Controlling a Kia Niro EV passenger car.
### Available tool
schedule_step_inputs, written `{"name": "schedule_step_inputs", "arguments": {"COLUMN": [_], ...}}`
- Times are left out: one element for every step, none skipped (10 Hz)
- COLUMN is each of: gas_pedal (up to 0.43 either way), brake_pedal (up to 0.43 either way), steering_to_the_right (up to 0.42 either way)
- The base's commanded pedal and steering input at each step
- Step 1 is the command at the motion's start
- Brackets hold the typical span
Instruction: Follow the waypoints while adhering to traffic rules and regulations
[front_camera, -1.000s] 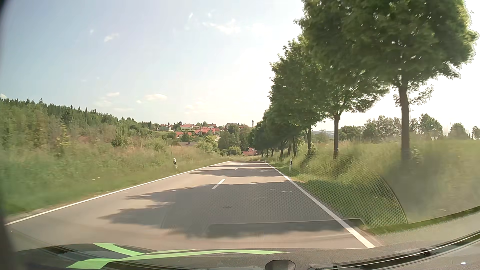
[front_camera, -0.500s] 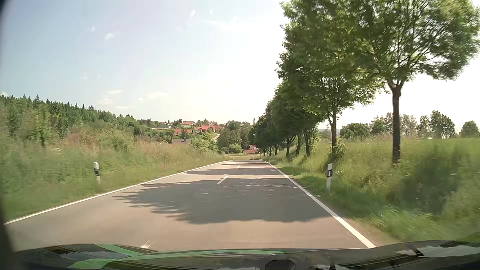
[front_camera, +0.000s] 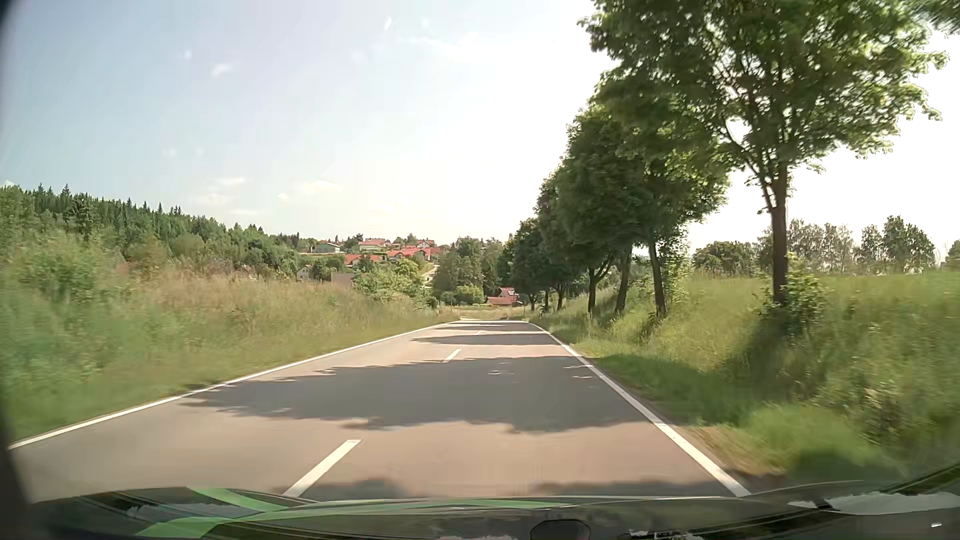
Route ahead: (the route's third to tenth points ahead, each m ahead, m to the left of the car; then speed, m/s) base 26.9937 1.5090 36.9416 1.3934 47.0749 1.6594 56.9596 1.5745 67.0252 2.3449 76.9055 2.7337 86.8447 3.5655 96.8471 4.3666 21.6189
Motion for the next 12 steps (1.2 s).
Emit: {"name": "schedule_step_inputs", "arguments": {"gas_pedal": [0.000, 0.000, 0.000, 0.000, 0.000, 0.000, 0.000, 0.000, 0.000, 0.000, 0.000, 0.000], "brake_pedal": [0.165, 0.165, 0.159, 0.159, 0.159, 0.152, 0.152, 0.146, 0.140, 0.140, 0.146, 0.146], "steering_to_the_right": [0.001, 0.001, 0.001, 0.001, 0.002, 0.002, 0.002, 0.002, 0.001, 0.000, -0.002, -0.004]}}
